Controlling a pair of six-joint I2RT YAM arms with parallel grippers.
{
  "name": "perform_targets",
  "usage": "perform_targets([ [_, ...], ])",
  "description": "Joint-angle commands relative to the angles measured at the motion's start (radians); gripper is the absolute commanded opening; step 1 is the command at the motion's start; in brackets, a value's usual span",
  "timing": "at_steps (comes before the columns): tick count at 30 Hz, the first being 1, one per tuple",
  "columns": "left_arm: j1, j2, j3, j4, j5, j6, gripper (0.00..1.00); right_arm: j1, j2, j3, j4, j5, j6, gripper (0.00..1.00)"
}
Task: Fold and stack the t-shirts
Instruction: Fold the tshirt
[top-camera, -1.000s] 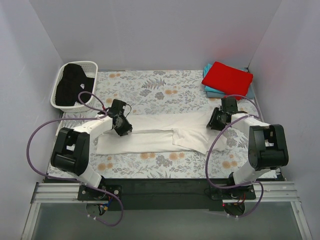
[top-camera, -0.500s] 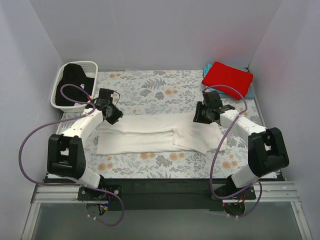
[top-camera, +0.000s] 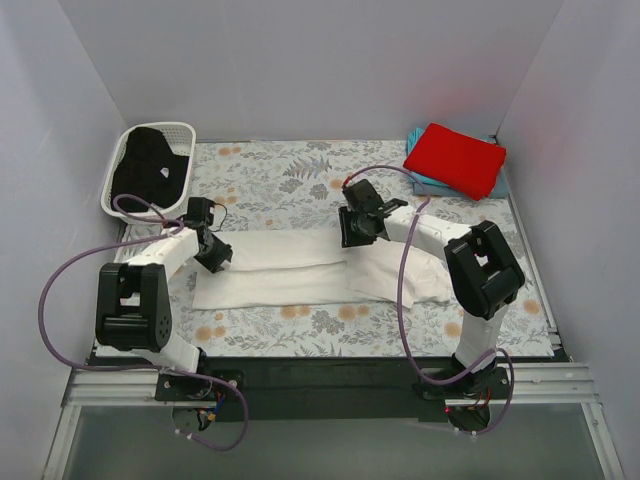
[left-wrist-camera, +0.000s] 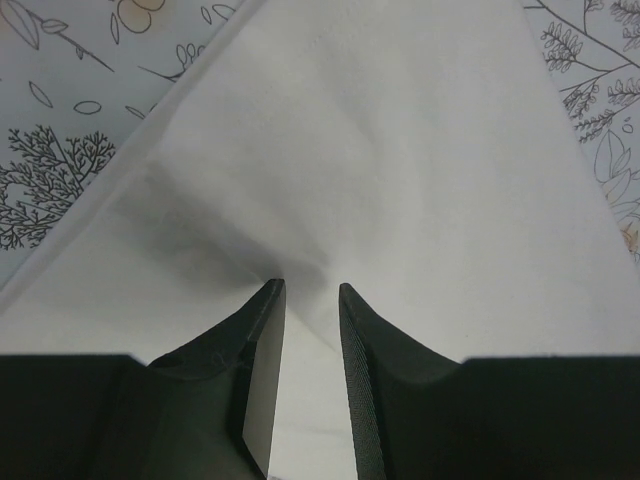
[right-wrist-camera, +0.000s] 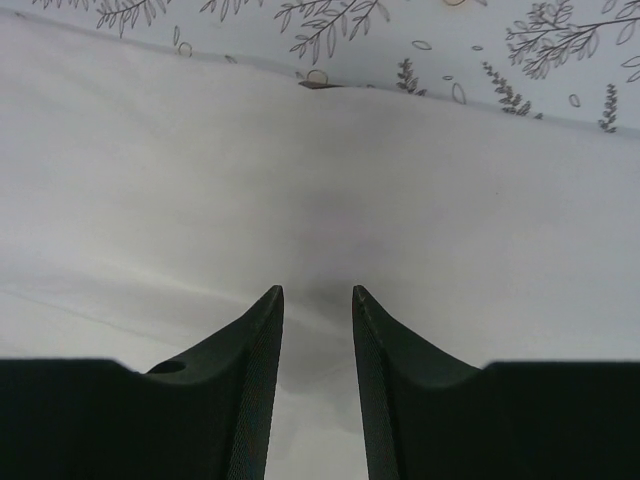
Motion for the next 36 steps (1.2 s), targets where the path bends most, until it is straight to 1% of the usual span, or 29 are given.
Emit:
perform_targets([
  [1, 0.006, -0.101, -0.024, -0.017, -0.023, -0.016, 0.27, 0.039, -0.013, 0.042, -0.018, 0.022, -0.011, 0.4],
  [9, 0.019, -0.181, -0.083, -0.031, -0.072, -0.027, 0.27, 0.096, -0.05, -0.019, -0.031, 0.031, -0.005, 0.4],
  [17, 0.051, -0.143, -0.161, -0.006, -0.077, -0.074, 0.28, 0.109, -0.017, -0.075, -0.023, 0.031, 0.014, 0.39],
  [18, 0.083, -0.143, -0.176, 0.002, -0.069, -0.077, 0.28, 0.108, -0.01, -0.078, -0.02, 0.029, 0.015, 0.39],
  [21, 0.105, -0.15, -0.187, 0.014, -0.039, -0.076, 0.27, 0.108, -0.004, -0.075, -0.014, 0.028, 0.017, 0.39],
  [25, 0.108, -0.189, -0.166, 0.006, -0.026, -0.044, 0.27, 0.109, -0.001, -0.044, -0.014, 0.02, 0.012, 0.4],
  [27, 0.106, -0.222, -0.152, 0.003, 0.004, -0.018, 0.27, 0.108, -0.001, -0.018, -0.015, 0.01, 0.01, 0.4],
  [29, 0.108, -0.254, -0.13, -0.003, 0.031, 0.022, 0.27, 0.109, -0.023, 0.003, -0.017, 0.008, 0.014, 0.41],
  [31, 0.106, -0.322, -0.121, -0.001, 0.089, 0.053, 0.27, 0.106, -0.047, 0.016, -0.023, 0.023, 0.023, 0.42],
  [33, 0.106, -0.376, -0.109, 0.009, 0.122, 0.088, 0.27, 0.108, -0.093, 0.026, -0.025, 0.06, 0.03, 0.44],
  [34, 0.105, -0.408, -0.107, 0.015, 0.165, 0.1, 0.28, 0.103, -0.11, 0.028, -0.026, 0.075, 0.035, 0.45],
  [36, 0.105, -0.41, -0.083, 0.009, 0.143, 0.102, 0.28, 0.099, -0.154, 0.023, -0.034, 0.114, 0.05, 0.48],
])
